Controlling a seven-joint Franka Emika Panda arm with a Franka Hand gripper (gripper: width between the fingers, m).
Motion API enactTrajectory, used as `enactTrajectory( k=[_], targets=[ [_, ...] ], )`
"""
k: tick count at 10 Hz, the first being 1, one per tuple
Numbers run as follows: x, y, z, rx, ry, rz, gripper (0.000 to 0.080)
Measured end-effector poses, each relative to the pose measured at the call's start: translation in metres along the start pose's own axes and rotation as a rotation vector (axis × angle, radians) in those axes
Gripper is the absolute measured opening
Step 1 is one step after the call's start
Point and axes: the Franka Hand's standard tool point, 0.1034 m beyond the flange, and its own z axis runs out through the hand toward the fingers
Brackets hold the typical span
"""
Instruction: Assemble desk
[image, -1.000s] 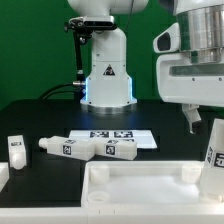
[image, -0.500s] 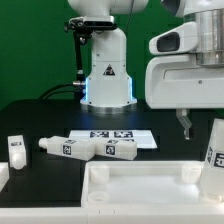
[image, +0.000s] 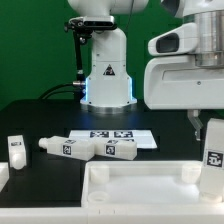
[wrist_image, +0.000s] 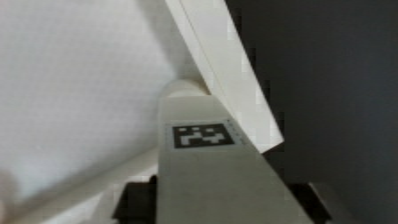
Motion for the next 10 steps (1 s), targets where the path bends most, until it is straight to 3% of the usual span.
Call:
enactTrajectory(
  k=[4, 7, 8, 10],
  targets=[
    [0.007, 0.009, 0.001, 0.010, -0.009, 0.411, 0.0292],
    [0.004, 0.003, 0.003, 0.048, -0.051, 0.920, 0.0290],
    [0.001, -0.002, 0.004, 0.078, -0.062, 1.113, 0.0290],
    [0.001, -0.003, 0.004, 0.080, -0.066, 1.127, 0.0290]
  ],
)
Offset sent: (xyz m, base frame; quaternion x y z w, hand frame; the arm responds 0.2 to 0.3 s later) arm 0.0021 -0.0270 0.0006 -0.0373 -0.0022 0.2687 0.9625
